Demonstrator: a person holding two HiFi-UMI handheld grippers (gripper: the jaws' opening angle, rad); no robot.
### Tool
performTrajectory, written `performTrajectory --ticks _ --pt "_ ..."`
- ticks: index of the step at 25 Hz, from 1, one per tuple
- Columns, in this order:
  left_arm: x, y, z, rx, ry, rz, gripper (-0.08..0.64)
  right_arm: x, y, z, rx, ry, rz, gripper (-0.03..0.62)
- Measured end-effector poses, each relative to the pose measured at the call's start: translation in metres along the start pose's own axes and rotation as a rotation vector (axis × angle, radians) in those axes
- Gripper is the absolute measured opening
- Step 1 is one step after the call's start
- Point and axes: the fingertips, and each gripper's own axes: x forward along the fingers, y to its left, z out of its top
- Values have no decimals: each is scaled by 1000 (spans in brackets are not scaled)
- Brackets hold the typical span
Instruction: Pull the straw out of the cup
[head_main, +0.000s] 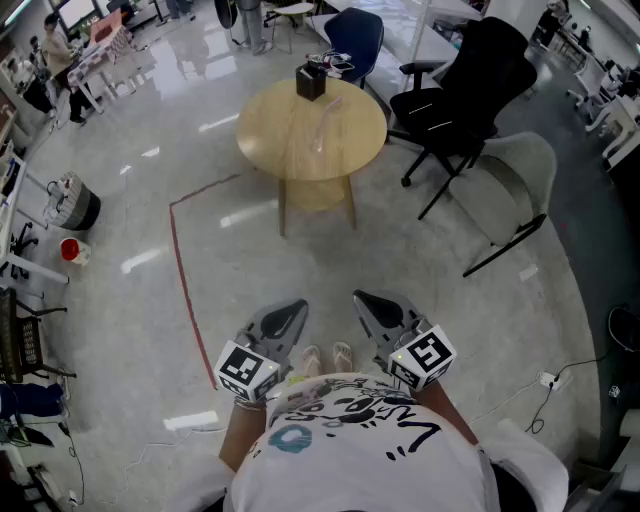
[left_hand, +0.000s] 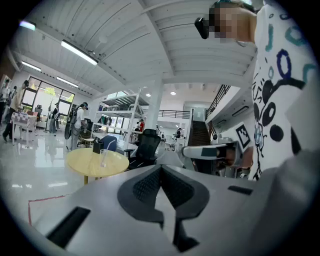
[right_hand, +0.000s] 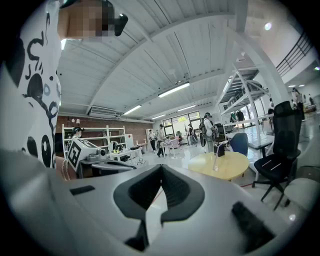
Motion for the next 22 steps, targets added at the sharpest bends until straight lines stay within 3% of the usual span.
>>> performTrajectory --ticks 9,14,22 --pt "7 -6 -10 -12 20 -34 15 -1 -7 0 -18 1 -4 26" --pt "13 -9 -6 -6 2 -61 15 -4 -14 -1 90 -48 -22 28" --pt "7 -12 -7 -16 9 -110 15 4 -7 -4 75 -13 -39 29"
